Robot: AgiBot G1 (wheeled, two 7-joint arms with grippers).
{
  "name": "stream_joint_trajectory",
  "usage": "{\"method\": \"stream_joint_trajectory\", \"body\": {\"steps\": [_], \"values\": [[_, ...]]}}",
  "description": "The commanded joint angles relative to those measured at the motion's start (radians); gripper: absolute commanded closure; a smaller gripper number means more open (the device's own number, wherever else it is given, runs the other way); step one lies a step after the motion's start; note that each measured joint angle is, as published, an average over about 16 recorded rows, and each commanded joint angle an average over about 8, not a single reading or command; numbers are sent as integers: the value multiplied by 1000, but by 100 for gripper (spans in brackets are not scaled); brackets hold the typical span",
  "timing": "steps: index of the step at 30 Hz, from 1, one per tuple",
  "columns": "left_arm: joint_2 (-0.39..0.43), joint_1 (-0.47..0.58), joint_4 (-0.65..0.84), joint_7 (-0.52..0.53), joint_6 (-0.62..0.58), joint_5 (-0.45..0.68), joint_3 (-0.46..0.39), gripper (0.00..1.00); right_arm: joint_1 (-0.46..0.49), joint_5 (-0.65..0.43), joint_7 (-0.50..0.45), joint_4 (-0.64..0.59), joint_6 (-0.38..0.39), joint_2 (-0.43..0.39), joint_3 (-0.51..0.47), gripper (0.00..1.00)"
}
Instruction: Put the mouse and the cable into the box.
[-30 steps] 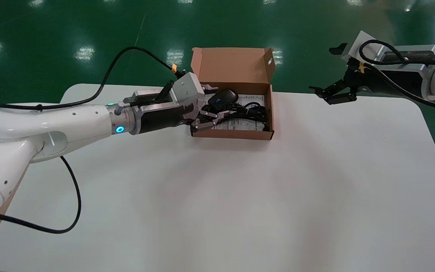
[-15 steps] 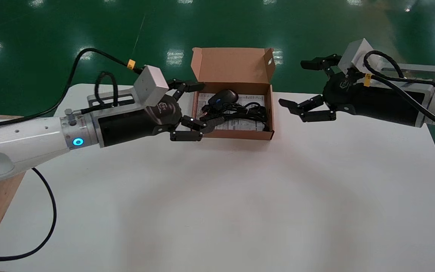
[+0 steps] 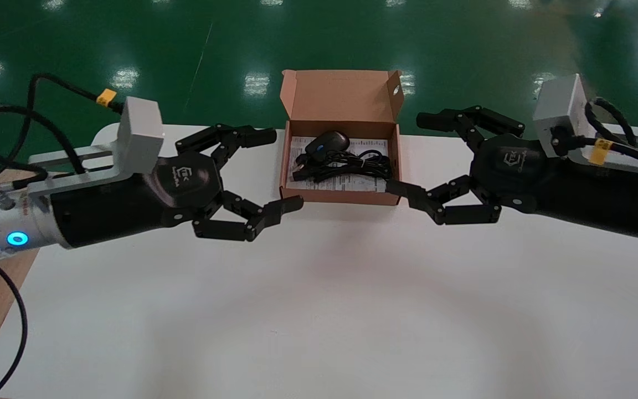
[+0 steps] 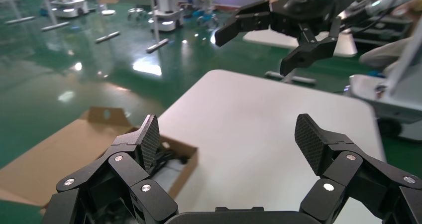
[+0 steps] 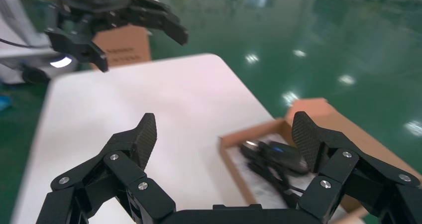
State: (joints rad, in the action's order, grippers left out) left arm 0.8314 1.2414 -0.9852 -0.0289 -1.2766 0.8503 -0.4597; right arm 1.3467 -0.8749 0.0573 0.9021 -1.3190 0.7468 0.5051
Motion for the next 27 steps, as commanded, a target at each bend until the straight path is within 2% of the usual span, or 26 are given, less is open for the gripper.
{"method": "stream_joint_trajectory", "body": {"steps": [1, 18, 27], "values": [[-25, -19, -34, 25, -25, -14, 21, 0, -30, 16, -27, 42, -20, -15, -25, 0], [-222, -167, -303, 215, -221, -119, 181, 0, -272, 144, -243, 382, -177, -135, -225, 0], [-236, -178, -324, 224, -235, -126, 192, 0, -297, 160, -258, 416, -193, -148, -246, 0]]}}
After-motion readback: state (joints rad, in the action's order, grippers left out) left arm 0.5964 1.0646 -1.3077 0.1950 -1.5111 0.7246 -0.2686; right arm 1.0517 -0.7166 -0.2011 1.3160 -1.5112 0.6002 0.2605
